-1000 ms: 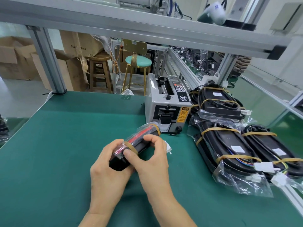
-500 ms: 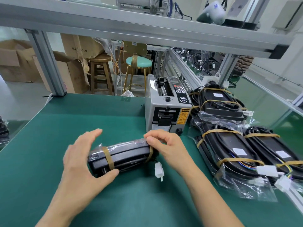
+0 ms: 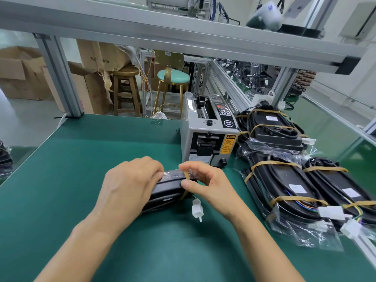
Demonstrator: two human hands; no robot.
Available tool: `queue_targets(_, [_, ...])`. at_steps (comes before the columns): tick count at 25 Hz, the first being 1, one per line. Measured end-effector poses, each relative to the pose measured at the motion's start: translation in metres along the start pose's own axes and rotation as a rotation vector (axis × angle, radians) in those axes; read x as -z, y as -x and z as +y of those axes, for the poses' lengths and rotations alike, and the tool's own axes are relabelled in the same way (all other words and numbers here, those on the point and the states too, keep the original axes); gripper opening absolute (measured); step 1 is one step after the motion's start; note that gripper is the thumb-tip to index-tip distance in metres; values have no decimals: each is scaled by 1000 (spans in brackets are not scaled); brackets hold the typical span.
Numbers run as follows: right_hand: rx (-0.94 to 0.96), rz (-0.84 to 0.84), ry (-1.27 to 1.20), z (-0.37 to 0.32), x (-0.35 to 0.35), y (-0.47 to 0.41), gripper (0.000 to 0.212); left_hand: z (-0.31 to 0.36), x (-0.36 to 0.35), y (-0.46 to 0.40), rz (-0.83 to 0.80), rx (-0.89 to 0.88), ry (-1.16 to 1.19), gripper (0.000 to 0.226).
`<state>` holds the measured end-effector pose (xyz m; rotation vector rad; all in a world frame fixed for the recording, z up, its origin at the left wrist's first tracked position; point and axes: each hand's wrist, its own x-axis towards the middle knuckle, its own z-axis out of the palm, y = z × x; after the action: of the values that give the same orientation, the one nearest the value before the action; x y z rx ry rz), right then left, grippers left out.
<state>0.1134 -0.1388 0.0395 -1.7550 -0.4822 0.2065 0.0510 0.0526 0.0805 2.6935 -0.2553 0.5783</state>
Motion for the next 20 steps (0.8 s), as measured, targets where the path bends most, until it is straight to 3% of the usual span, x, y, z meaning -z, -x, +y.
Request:
queue_targets(3, [29, -12, 49, -1, 3, 1, 27, 0, -3, -1, 1, -34, -131, 18])
queue_targets(10, [61, 67, 111, -14, -2, -4, 7, 2, -14, -26, -102, 280, -112, 12])
queue_targets(15, [107, 158, 444, -22, -14, -9, 14, 0, -14, -21, -86, 310, -9, 12])
queue_targets(18, [98, 59, 638, -28, -12, -14, 19, 3, -13, -17, -62, 310, 24, 11])
queue_targets(20, [-26, -56, 518, -33, -9, -14, 21, 4, -13, -17, -62, 305, 4, 11])
